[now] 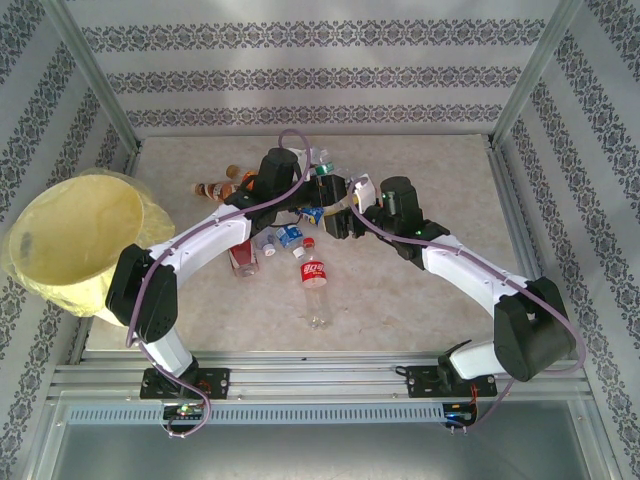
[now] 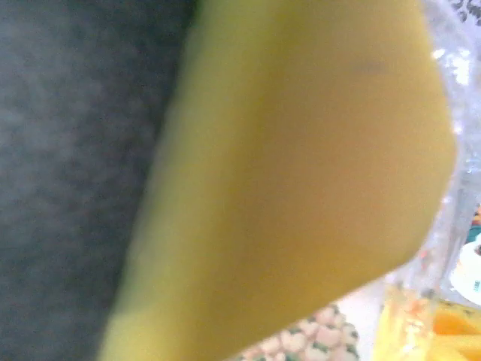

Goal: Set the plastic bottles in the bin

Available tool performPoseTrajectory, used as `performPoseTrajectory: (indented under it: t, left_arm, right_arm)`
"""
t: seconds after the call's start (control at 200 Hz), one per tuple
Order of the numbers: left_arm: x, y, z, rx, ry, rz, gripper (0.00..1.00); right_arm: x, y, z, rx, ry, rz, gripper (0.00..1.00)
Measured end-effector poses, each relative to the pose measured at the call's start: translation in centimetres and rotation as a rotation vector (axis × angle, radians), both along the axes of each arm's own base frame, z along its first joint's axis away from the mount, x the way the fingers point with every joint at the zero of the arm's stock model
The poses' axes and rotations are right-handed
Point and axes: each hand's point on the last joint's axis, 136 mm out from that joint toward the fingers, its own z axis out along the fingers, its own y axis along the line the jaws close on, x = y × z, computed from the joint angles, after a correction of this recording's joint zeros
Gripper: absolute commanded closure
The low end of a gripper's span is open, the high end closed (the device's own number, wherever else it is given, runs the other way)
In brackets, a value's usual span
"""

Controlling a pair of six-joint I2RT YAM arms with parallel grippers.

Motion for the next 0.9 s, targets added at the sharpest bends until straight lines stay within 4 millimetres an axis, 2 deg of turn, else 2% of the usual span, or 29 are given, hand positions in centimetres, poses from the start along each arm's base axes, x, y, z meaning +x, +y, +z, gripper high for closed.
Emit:
performPoseTrajectory:
  t: [0.17, 0.365, 0.525, 0.655, 0.799, 0.899]
  left_arm:
    - [0.1, 0.0, 0.0, 0.001, -0.001, 0.004, 0.42]
    - [0.1, 0.1, 0.2, 0.001, -0.005, 0.007, 0.43]
    - [0.5, 0.9, 0.2, 0.026, -0.015, 0.038, 0.43]
    - [1.1, 2.4, -0.4, 0.081, -0.012, 0.099, 0.43]
    - [1.5, 4.8, -0.3, 0.159, -0.014, 0.170, 0.43]
    - [1.6, 6.7, 0.8, 0.225, -0.035, 0.222, 0.43]
  right_arm:
    - [-0.8, 0.0, 0.1, -0.016, -0.003, 0.038, 0.02]
    - [-1.7, -0.7, 0.9, -0.046, -0.029, 0.042, 0.02]
    - [-1.6, -1.5, 2.8, -0.047, -0.091, -0.003, 0.02]
    - [-1.1, -2.4, 4.2, -0.031, -0.151, -0.060, 0.02]
    - [0.1, -3.8, 4.1, -0.036, -0.162, -0.161, 0.02]
    - [0.7, -4.7, 3.9, -0.034, -0.153, -0.212, 0.02]
